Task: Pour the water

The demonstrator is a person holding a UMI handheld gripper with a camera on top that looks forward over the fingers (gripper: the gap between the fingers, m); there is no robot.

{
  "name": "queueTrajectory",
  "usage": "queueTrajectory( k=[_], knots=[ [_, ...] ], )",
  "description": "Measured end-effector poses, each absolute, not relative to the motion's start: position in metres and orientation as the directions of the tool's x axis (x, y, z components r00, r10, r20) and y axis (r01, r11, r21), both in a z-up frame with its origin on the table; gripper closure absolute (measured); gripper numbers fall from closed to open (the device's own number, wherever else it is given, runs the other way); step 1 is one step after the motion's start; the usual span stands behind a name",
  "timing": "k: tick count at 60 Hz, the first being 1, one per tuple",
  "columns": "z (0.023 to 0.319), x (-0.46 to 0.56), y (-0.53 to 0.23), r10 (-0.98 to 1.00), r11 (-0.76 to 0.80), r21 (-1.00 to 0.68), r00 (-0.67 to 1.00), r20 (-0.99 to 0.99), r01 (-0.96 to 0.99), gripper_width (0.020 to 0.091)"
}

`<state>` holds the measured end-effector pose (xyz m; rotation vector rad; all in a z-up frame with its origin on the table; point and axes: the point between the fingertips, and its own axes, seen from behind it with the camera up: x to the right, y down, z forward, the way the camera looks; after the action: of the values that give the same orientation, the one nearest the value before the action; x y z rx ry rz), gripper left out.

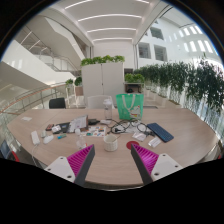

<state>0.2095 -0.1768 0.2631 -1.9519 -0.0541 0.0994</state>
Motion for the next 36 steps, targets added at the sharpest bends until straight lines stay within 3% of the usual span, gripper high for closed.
queueTrajectory(
  k=[14,25,36],
  knots=[
    [0.253,0.102,-0.193,0.093,-0.327,-0.944,0.996,0.012,0.041,0.0296],
    [0.211,0.053,-0.189,0.076,-0.367,-0.929,0.993,-0.09,-0.056,0.0286],
    [0.163,0.007,-0.123,0.095,-0.321,-0.946,0.992,-0.081,-0.047,0.0286]
  ],
)
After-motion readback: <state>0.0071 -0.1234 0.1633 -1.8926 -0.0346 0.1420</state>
